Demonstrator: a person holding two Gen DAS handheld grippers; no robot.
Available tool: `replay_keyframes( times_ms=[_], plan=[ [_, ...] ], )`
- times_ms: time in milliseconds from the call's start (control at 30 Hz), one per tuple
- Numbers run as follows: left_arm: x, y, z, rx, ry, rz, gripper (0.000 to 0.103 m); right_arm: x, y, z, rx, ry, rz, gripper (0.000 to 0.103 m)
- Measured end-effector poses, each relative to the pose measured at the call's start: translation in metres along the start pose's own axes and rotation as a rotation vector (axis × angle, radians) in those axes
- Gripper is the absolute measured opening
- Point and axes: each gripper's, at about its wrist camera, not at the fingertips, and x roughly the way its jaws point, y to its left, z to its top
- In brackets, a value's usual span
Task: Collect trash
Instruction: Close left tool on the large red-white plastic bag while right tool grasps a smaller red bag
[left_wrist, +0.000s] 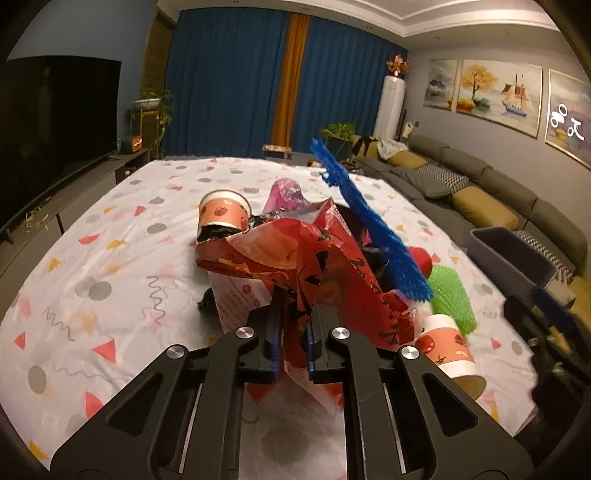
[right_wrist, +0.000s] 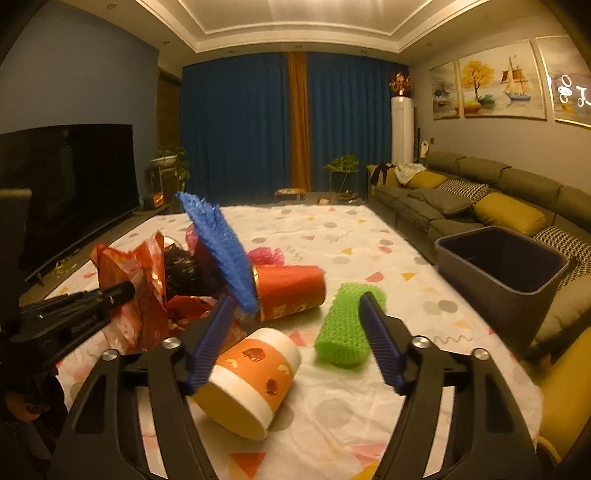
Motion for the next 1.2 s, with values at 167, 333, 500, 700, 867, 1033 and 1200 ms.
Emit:
replay_keyframes(
  times_ms=[167, 333, 500, 700, 867, 1033, 1200],
  plan=[
    [-0.023, 0.011, 0.005, -0.035, -0.043, -0.005, 0.008, 0.009, 0.021, -0.003, -0.026, 0.042, 0.084, 0.062],
    [-0.039, 0.028, 0.01, -0.078, -0.074, 0.025, 0.008, 0.025, 0.047, 0.001, -0.051, 0.081, 0.148, 0.046],
    [-0.047, 0.048, 0.008, -0.105, -0.079, 0.07, 0.008, 0.045, 0.068, -0.006, -0.07, 0.142, 0.181, 0.036],
    [-0.05, 0.059, 0.007, -0.113, -0.082, 0.076, 0.008, 0.059, 0.076, -0.01, -0.085, 0.185, 0.158, 0.029],
    [-0.049, 0.065, 0.006, -0.12, -0.078, 0.061, 0.008, 0.064, 0.078, -0.011, -0.096, 0.208, 0.152, 0.016],
    [-0.047, 0.068, 0.006, -0.129, -0.07, 0.054, 0.008, 0.064, 0.076, -0.01, -0.102, 0.207, 0.154, 0.009],
    [-0.045, 0.068, 0.006, -0.127, -0.07, 0.053, 0.008, 0.058, 0.075, -0.008, -0.1, 0.187, 0.153, 0.004]
  ],
)
